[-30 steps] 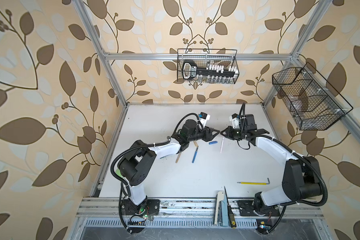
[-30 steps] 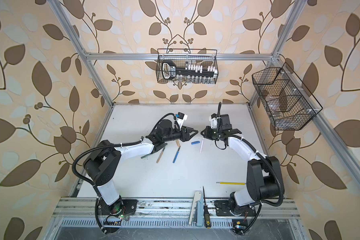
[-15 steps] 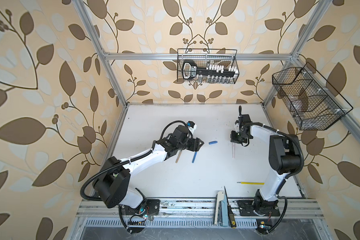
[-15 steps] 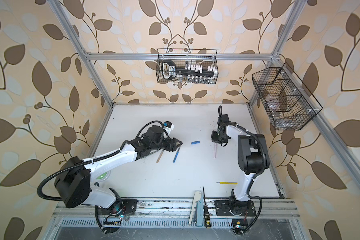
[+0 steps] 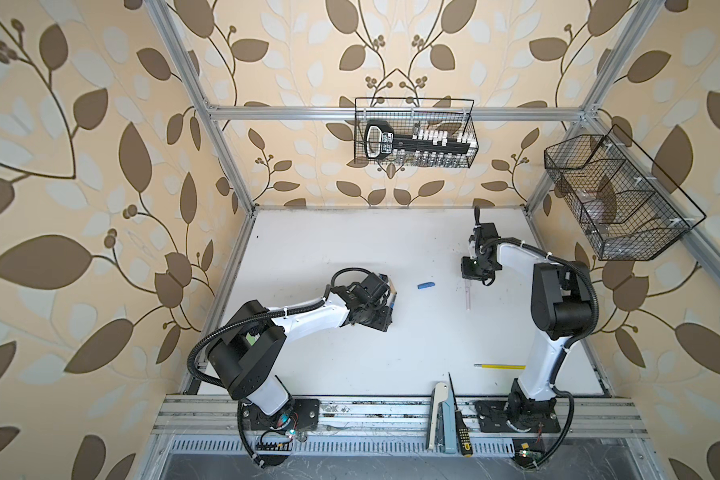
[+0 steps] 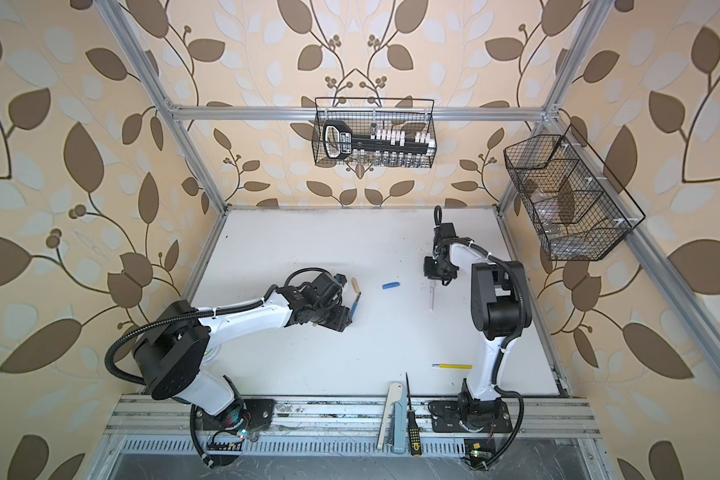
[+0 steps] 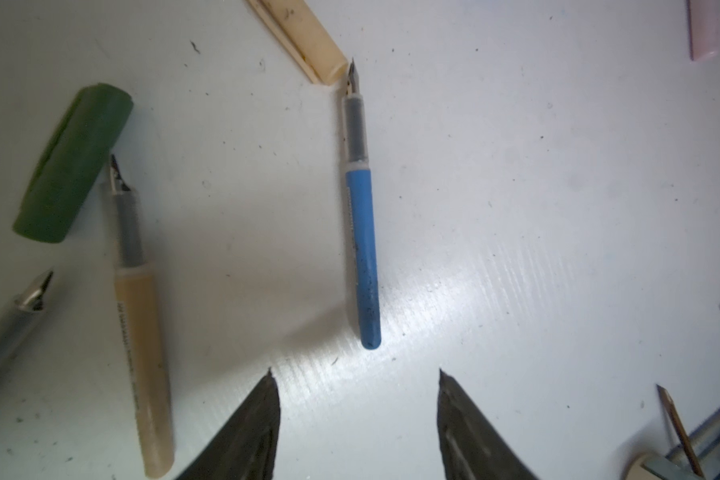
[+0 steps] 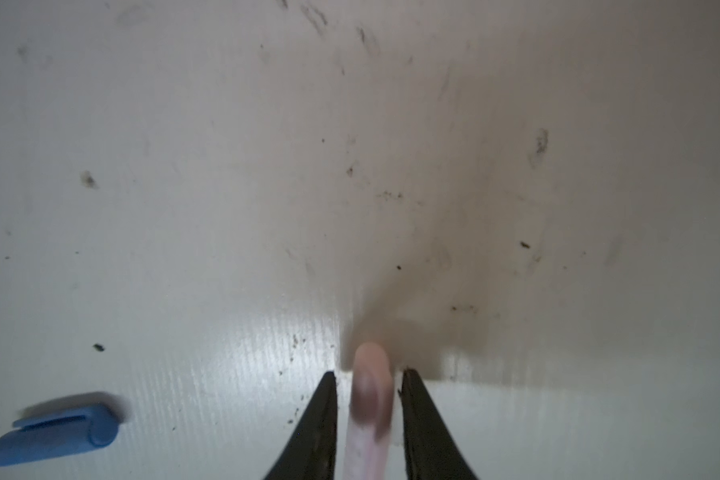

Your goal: Insert the pens into the pen caps

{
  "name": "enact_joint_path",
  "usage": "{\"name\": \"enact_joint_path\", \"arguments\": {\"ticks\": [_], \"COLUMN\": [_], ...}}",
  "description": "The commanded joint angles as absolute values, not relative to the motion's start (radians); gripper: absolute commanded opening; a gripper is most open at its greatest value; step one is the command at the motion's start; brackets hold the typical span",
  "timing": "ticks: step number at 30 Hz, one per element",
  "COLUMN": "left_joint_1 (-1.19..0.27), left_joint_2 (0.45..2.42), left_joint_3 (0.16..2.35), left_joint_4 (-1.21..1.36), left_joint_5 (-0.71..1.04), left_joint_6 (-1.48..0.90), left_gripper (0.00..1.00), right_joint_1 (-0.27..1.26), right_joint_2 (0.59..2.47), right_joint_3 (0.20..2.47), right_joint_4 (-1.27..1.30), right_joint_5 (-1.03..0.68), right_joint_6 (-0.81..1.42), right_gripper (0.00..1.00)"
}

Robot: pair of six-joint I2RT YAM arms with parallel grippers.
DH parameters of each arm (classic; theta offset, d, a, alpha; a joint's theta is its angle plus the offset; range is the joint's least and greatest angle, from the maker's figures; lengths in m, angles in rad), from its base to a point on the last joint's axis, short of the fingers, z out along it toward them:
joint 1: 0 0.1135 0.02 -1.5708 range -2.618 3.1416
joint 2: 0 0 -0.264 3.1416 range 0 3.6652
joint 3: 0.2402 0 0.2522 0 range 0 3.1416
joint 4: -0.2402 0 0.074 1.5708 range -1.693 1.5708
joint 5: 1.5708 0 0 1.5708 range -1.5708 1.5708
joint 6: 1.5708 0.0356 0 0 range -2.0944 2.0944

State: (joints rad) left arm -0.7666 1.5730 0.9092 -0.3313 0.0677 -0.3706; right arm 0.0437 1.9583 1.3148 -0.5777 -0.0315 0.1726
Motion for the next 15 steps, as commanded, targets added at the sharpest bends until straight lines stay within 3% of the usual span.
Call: {"name": "enact_joint_path", "arguments": {"ticks": [1,8,15], "left_joint_1": [-0.786,-0.806,-0.807], "left_joint_2": [1.594,1.651,1.692], "left_joint_3": [0.912,0.945,0.984], "left_joint_4": [-0.352,-0.357,-0.328], "left_joint_5": [0.017,-0.014,-0.003], "left_joint_6": [-0.381,-0.387,-0.39], "left_gripper": [0.6,0.54,0.52], "right_joint_1": [0.046,0.067,0.094], "right_joint_2": [1.976,1.865,1.712], "right_joint_3": [1.347,1.322,1.226], "right_joint_4": [-0.588,-0.575,-0.537], "right_joint_5": [-0.017,-0.002,-0.012], "right_joint_6": [0.146,0.157,0.194], "right_gripper": [0.38,0.5,0.53]}}
